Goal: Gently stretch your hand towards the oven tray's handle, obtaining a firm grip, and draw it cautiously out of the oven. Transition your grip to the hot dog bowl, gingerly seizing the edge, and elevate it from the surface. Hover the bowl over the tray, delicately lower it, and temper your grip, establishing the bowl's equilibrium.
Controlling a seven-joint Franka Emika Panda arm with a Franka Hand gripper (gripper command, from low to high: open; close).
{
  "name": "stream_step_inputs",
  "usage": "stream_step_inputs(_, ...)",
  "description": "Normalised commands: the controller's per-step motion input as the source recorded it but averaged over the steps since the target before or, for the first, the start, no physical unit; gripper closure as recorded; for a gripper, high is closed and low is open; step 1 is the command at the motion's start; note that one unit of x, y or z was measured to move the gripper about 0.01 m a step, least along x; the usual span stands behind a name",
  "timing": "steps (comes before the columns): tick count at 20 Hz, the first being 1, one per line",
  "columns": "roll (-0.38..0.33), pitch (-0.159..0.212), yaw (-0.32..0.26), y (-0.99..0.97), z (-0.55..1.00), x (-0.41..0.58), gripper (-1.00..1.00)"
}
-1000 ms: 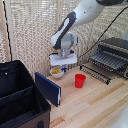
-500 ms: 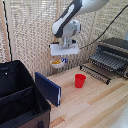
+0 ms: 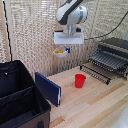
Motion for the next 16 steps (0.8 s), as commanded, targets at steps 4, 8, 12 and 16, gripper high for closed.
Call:
stream_step_inputs(4, 0.059, -0.078, -0.112, -0.72, 0.32, -0.071, 1.0)
stream_step_inputs(8, 0.041, -0.059, -0.116, -0.75, 0.35, -0.111, 1.0)
stream_step_inputs(12, 0.014, -0.016, -0.193, -0.58, 0.29, -0.239, 1.0)
stream_step_inputs(16, 0.011, 0.0, -0.261, -0.43, 0.22, -0.304, 1.0)
